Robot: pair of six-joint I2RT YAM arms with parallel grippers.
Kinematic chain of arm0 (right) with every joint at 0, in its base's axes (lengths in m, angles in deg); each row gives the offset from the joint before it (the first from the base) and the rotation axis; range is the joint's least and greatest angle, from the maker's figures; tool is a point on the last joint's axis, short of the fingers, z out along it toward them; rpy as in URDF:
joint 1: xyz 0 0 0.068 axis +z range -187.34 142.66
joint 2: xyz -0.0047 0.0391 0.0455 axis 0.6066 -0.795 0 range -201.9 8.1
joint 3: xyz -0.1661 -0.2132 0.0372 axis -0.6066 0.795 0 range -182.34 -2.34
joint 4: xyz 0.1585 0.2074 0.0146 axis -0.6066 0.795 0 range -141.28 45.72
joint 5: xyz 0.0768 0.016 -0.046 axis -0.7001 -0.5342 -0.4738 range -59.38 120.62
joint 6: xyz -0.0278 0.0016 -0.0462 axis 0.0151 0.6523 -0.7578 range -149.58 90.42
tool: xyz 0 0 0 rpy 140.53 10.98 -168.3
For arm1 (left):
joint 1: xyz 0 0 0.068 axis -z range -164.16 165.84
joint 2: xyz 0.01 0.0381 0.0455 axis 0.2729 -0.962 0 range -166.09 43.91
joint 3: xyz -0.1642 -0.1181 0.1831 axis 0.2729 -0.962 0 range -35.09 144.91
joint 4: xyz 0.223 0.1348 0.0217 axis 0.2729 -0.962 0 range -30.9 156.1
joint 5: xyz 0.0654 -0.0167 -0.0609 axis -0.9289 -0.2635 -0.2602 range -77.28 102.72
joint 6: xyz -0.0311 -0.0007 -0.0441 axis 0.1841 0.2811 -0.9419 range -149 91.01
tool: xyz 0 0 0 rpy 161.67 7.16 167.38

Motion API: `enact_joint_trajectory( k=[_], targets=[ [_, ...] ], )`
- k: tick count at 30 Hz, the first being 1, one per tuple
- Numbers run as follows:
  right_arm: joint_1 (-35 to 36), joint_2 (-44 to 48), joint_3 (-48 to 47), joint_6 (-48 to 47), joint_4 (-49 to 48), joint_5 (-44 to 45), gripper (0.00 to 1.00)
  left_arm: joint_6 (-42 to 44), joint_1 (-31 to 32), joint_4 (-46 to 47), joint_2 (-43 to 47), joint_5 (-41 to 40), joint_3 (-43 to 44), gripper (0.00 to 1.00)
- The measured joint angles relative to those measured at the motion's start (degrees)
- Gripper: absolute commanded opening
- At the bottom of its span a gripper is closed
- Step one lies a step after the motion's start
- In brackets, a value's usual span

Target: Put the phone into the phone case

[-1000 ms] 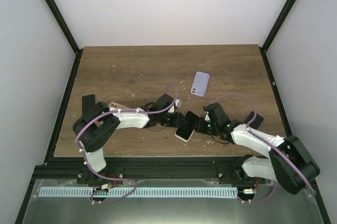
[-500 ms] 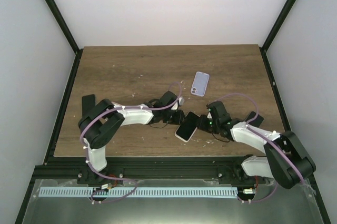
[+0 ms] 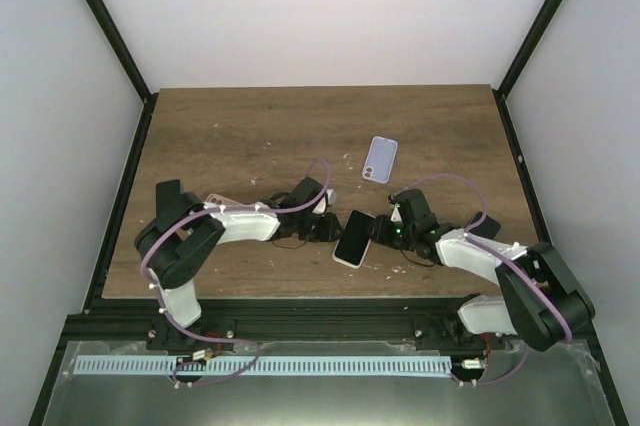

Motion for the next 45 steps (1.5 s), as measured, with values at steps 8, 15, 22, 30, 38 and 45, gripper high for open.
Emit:
enact_joint_trajectory(
  k=[8,15,22,30,38,45],
  targets=[
    [0.2,6.3,0.5,1.8,2.6,-2.2,0.42,-2.7,-0.5,0.6,4.4,3.5,-3.7,0.34],
    [0.3,5.6,5.2,5.5,0.9,-4.2,0.47,-2.4,-1.2,2.5,4.0,5.2,-3.7,0.24],
    [0.7,1.9,5.2,8.4,-6.3,-6.4,0.57,-1.8,-1.7,2.5,2.5,5.1,-4.2,0.17],
    [0.8,-2.0,4.0,10.1,-11.7,-8.6,0.60,-1.5,-2.3,3.3,2.4,5.3,-5.5,0.13],
    [0.3,-3.8,4.2,13.5,-18.8,-11.5,0.60,-1.4,-3.7,6.4,4.0,6.1,-8.9,0.13],
    [0.2,-4.5,5.2,15.8,-25.1,-13.2,0.60,-2.0,-4.2,8.0,4.5,6.3,-10.2,0.13]
  ],
)
